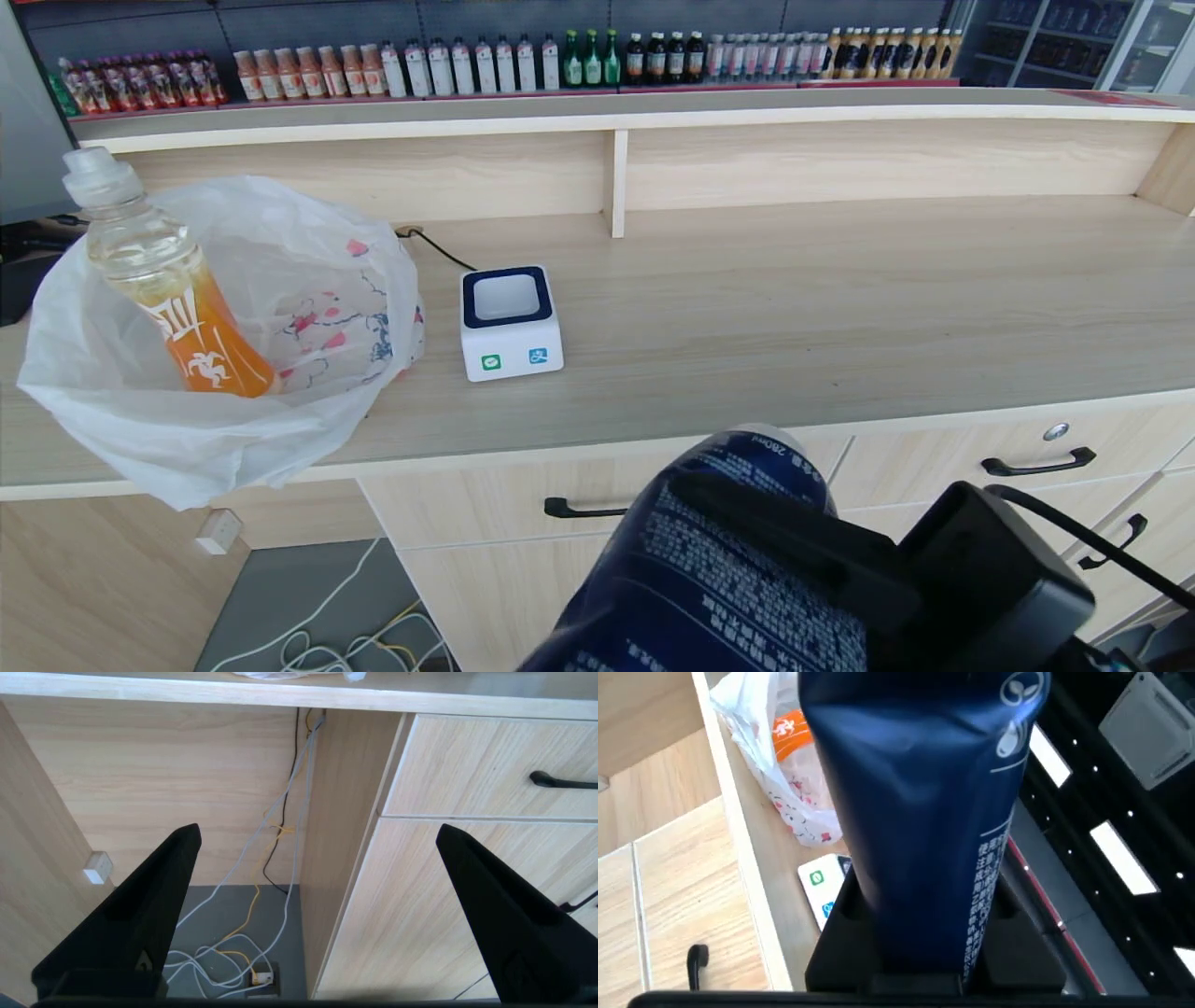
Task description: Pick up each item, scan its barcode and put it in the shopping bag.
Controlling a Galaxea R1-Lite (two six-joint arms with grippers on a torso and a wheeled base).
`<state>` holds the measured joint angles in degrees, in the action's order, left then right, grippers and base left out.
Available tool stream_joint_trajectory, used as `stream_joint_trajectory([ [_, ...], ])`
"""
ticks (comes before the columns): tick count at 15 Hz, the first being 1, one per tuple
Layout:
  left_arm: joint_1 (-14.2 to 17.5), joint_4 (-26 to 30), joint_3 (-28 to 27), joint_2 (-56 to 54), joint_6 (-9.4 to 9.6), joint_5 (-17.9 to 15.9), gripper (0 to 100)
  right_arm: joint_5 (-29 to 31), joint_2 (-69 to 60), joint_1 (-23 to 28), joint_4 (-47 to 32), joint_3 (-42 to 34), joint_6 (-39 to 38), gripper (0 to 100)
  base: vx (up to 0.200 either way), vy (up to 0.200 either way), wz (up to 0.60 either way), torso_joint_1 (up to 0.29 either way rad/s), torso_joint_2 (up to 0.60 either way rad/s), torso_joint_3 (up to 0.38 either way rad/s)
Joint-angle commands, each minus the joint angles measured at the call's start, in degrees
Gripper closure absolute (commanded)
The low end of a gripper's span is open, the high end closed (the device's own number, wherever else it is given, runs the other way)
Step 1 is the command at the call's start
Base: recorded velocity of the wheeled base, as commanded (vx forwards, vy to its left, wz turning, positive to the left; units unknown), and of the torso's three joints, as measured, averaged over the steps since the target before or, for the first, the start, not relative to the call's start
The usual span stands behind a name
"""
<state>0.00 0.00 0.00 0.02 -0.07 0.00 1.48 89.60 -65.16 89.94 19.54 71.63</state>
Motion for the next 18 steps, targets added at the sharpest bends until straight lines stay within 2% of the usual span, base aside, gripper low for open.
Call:
stream_joint_trajectory([
  [1,0.0,0.0,0.0,0.0,-0.01,0.0,0,0.0,-1.8,4.3,0.1,-1.6,-6.3,100,0.0,0.0,0.0,0.0,0.0,0.0],
  [4,0.0,0.0,0.0,0.0,-0.01,0.0,0,-2.7,0.8,5.4,0.1,-1.8,-22.2,100,0.0,0.0,0.0,0.0,0.0,0.0],
  [6,0.0,0.0,0.0,0.0,-0.01,0.0,0,-3.9,1.4,7.3,0.1,1.3,-23.4,100,0.0,0.0,0.0,0.0,0.0,0.0],
  [7,0.0,0.0,0.0,0.0,-0.01,0.0,0,-7.6,1.3,9.3,0.1,1.6,-25.0,100,0.0,0.0,0.0,0.0,0.0,0.0],
  [8,0.0,0.0,0.0,0.0,-0.01,0.0,0,-13.0,0.9,9.9,0.1,1.8,-30.0,100,0.0,0.0,0.0,0.0,0.0,0.0],
  [9,-0.1,0.0,0.0,0.0,-0.01,0.0,0,-14.9,0.5,10.6,0.1,1.6,-32.9,100,0.0,0.0,0.0,0.0,0.0,0.0],
  [12,0.0,0.0,0.0,0.0,-0.01,0.0,0,-15.6,1.4,12.4,0.1,4.3,-34.8,100,0.0,0.0,0.0,0.0,0.0,0.0],
  [15,0.0,0.0,0.0,0.0,-0.01,0.0,0,-14.0,1.6,13.3,0.1,4.8,-44.5,100,0.0,0.0,0.0,0.0,0.0,0.0],
  [16,0.0,0.0,0.0,0.0,-0.01,0.0,0,-13.5,1.6,14.8,0.1,3.4,-51.1,100,0.0,0.0,0.0,0.0,0.0,0.0],
  [18,0.0,0.0,0.0,0.0,-0.01,0.0,0,-13.4,1.6,16.8,0.1,2.7,-58.0,100,0.0,0.0,0.0,0.0,0.0,0.0],
])
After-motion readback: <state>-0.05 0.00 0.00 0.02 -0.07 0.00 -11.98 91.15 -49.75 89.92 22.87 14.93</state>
